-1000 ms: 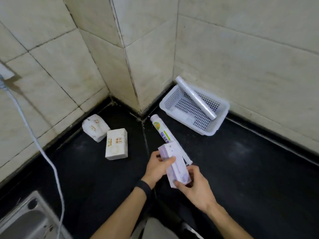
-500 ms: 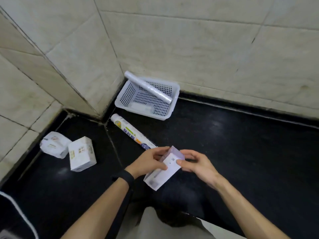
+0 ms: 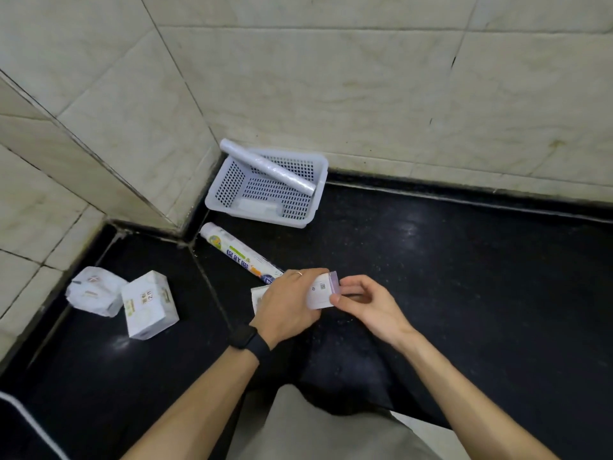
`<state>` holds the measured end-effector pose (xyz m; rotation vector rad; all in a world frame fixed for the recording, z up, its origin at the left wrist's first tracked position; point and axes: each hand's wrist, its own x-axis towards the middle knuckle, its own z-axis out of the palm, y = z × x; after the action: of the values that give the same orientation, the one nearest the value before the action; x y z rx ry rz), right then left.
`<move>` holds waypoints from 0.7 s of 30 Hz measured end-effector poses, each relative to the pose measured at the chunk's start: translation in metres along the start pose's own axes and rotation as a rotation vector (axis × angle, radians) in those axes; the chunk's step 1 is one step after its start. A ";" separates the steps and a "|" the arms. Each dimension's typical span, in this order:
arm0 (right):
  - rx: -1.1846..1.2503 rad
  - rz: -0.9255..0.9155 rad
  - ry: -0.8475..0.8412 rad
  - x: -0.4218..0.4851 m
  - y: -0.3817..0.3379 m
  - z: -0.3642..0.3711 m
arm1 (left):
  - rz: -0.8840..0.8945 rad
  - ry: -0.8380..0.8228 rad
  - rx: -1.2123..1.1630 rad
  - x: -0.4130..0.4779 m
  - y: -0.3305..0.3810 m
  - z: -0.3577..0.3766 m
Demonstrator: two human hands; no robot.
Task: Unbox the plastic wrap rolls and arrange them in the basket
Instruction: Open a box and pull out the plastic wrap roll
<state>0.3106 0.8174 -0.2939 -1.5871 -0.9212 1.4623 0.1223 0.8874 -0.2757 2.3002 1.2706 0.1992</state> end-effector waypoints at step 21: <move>0.346 0.070 0.113 0.006 -0.007 -0.015 | -0.149 0.055 -0.420 -0.008 -0.014 -0.007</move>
<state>0.3259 0.8252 -0.2899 -1.4373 -0.5185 1.4717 0.1045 0.8891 -0.2760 1.8490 1.2801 0.4359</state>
